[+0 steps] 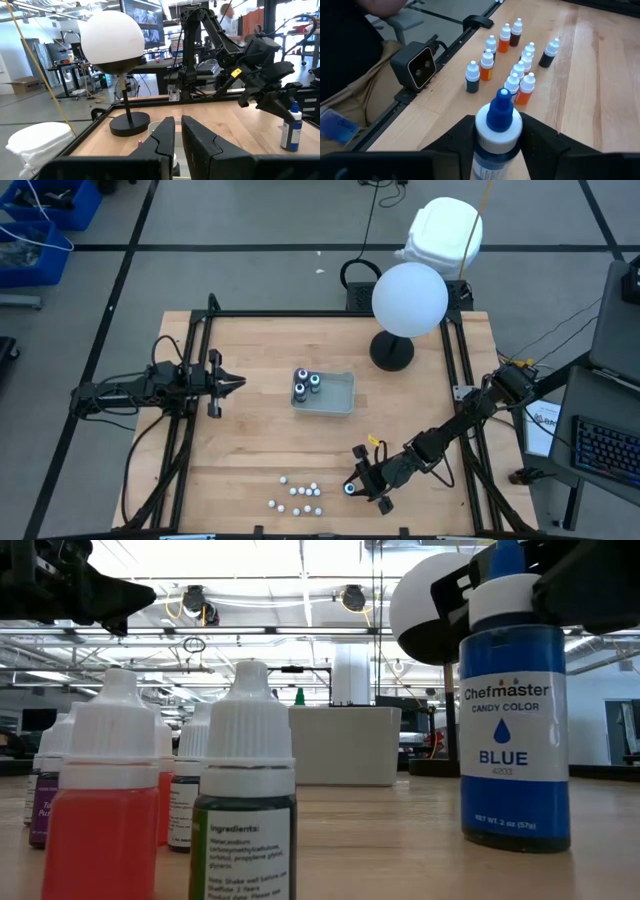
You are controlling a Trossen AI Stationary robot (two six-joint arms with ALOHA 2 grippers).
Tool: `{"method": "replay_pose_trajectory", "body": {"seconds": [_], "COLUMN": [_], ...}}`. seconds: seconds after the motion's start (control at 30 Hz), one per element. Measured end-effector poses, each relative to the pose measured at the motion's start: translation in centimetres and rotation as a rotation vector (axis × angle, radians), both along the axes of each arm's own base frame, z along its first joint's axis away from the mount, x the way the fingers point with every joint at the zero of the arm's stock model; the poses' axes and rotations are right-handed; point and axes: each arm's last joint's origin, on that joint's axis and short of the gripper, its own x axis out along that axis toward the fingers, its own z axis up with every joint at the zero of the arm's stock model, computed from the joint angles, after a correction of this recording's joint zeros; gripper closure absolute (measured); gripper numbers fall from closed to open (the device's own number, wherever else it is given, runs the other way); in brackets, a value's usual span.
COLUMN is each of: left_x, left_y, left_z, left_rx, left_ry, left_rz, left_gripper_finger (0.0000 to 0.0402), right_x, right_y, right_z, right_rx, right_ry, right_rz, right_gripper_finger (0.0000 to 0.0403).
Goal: Pick & Place food coloring
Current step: Put the large blue food coloring bottle into the gray bin
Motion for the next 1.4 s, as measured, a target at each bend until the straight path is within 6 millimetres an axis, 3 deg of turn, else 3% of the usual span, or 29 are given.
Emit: {"method": "replay_pose_trajectory", "body": {"seconds": [0.27, 0.5, 0.9, 1.13, 1.4], "left_x": [0.0, 0.0, 0.0, 0.0, 0.0], "left_y": [0.0, 0.0, 0.0, 0.0, 0.0], "left_z": [0.0, 0.0, 0.0, 0.0, 0.0], "left_rx": [0.000, 0.000, 0.000, 0.000, 0.001], "left_ry": [0.000, 0.000, 0.000, 0.001, 0.001], "left_rz": [0.000, 0.000, 0.000, 0.000, 0.000], "left_gripper_finger": [0.0360, 0.0360, 0.0360, 0.0360, 0.0360], "right_x": [-0.1, -1.1, -5.6, -9.4, -13.7], "right_y": [0.0, -0.8, -3.9, -6.7, -9.9], "right_z": [0.5, 3.7, 9.7, 9.9, 7.7], "right_rx": [-0.012, -0.025, -0.010, 0.075, 0.210], "right_ry": [-0.026, -0.070, -0.156, -0.299, -0.520], "right_rz": [0.012, 0.028, 0.043, 0.040, -0.014], "right_gripper_finger": [0.0287, 0.0292, 0.0290, 0.0287, 0.0293]}}
